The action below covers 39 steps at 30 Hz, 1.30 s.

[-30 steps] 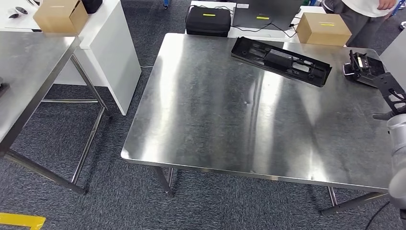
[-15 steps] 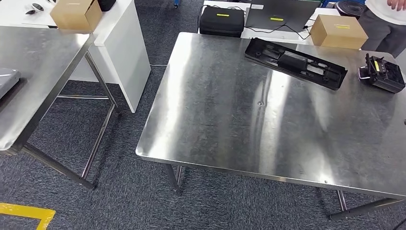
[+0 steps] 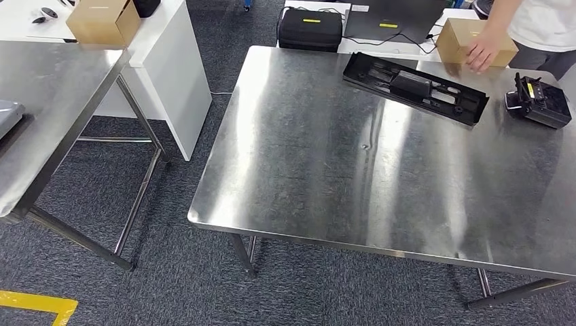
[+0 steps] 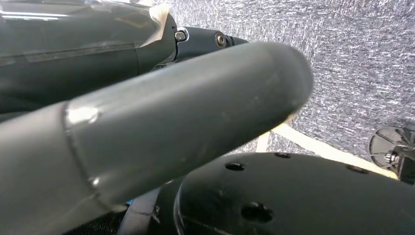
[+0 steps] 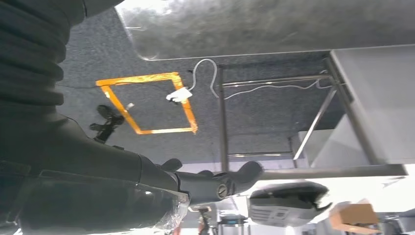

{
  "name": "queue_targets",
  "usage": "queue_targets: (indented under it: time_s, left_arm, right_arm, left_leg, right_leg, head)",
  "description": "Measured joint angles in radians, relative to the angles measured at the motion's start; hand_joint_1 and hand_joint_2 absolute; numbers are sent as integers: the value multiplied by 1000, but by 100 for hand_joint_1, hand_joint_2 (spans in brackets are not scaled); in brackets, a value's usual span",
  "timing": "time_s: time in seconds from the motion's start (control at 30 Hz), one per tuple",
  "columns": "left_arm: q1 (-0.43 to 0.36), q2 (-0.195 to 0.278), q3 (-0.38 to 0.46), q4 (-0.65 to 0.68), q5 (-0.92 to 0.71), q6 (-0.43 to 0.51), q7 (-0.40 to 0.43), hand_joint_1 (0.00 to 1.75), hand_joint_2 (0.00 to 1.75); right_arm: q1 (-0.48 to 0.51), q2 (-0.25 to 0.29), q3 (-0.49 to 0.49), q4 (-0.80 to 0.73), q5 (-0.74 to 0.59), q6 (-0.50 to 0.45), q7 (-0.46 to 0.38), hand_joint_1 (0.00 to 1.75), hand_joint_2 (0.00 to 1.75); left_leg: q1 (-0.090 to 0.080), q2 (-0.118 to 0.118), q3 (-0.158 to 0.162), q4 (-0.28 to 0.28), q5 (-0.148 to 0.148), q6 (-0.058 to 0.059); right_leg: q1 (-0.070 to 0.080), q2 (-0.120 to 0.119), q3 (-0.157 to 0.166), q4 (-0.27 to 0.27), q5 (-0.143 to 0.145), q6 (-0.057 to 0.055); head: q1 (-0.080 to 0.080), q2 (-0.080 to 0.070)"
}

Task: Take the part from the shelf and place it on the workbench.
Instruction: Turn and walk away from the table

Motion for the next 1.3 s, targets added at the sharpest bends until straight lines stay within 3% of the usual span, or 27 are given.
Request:
queue_targets:
  time_s: [0.17,0.4,0.53,0.67,0.77,0.83,0.97,1.07,1.3]
  left_arm:
    - [-1,0,-11,2,1,-1,6,0,0]
    - [-1,0,-18,5,13,1,-3,0,0]
    - [0,0,-22,7,34,2,-1,0,0]
    - [0,0,-27,8,43,2,2,0,0]
    - [0,0,-32,9,55,1,8,0,0]
    - [0,0,-40,12,70,9,13,0,0]
    - [0,0,-58,21,102,39,20,0,0]
    - [0,1,-75,25,122,49,22,0,0]
    - [1,2,-118,32,137,60,17,0,0]
  right_arm:
    - [24,0,-2,-26,-5,1,30,0,175]
    - [64,-16,-9,-45,-58,6,15,0,175]
    - [232,-46,-73,-116,-174,29,-7,0,175]
    - [359,-49,-138,-185,-218,43,1,0,175]
    - [516,-39,-204,-272,-248,69,23,0,175]
    - [644,8,-301,-373,-228,121,14,0,175]
    - [791,190,-527,-559,-79,215,-59,0,175]
    - [824,323,-661,-640,29,225,-118,0,175]
    - [840,540,-872,-768,131,236,-158,0,175]
  left_leg:
    - [-2,3,0,0,1,-7]
    - [-7,0,1,0,2,-8]
    - [-9,-8,-1,0,2,-7]
    - [-12,-6,-1,0,1,-6]
    - [-12,-9,0,0,0,-4]
    - [-11,-13,0,0,0,-3]
    - [-11,-14,2,0,0,-3]
    - [-11,-11,2,0,-1,-4]
    - [-10,-5,8,-1,-4,-8]
  right_leg:
    - [2,2,-2,0,1,-2]
    - [2,0,-1,0,1,-2]
    - [3,-7,0,0,1,-2]
    - [3,-4,0,0,1,-1]
    - [3,-8,1,-1,-1,0]
    - [4,-13,4,-1,-2,1]
    - [5,-13,5,-1,-3,0]
    - [4,-11,4,-1,-3,0]
    - [4,-5,-2,-1,-7,-5]
  head:
    - [0,0]
    - [0,0]
    - [0,0]
    - [-1,0]
    - [1,0]
    - [3,0]
    - [3,0]
    - [3,0]
    - [3,0]
